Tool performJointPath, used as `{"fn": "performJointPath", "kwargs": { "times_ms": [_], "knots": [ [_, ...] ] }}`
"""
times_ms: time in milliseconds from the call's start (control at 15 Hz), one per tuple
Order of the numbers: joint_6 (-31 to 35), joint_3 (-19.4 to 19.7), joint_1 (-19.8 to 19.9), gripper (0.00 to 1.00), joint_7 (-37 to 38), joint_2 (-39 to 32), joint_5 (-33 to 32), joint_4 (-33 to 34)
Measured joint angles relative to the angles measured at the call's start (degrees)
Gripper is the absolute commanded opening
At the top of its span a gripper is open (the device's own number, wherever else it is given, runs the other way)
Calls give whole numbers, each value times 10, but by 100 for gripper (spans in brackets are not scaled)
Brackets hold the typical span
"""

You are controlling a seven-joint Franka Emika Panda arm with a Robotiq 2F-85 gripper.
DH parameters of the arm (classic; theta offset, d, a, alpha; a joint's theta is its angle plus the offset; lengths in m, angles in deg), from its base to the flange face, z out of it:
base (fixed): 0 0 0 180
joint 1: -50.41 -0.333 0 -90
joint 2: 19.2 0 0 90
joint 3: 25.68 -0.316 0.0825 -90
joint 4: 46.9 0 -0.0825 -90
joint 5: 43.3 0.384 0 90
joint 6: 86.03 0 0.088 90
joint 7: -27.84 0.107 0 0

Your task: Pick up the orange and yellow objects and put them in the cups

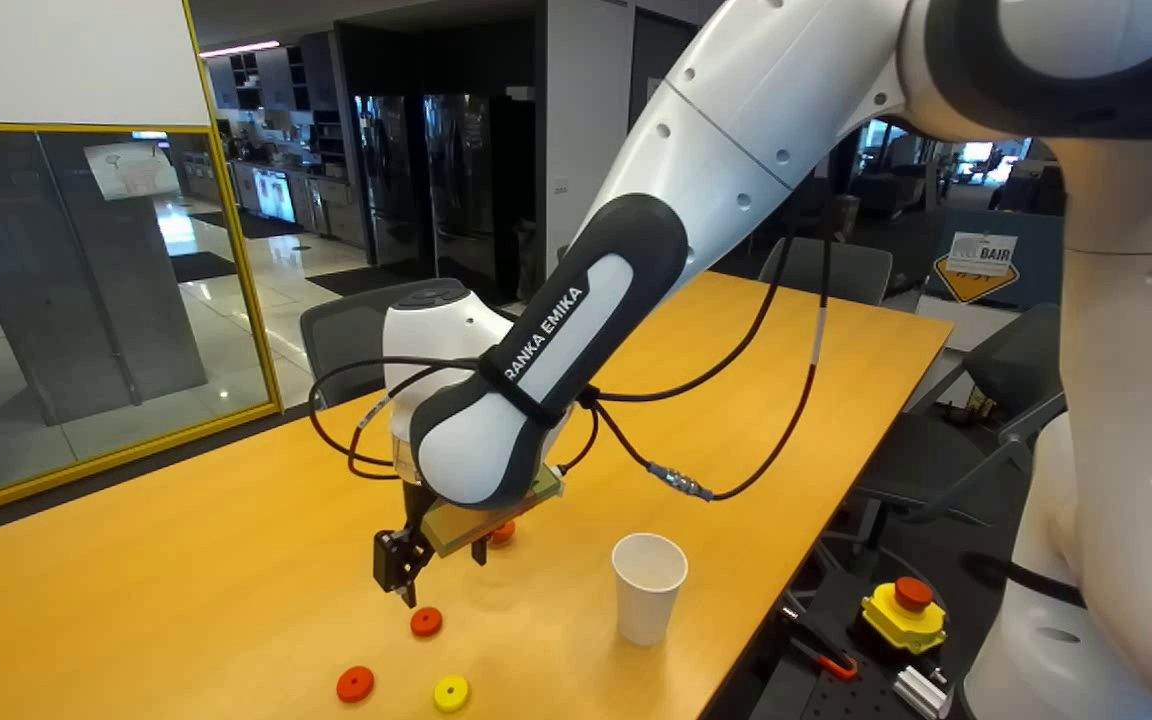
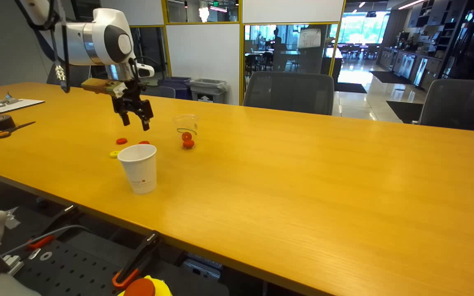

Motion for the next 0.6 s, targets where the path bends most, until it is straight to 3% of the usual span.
{"fn": "performJointPath", "kwargs": {
  "times_ms": [600],
  "knots": [
    [10, 14, -1, 100, 0, -101, 49, 71]
  ]
}}
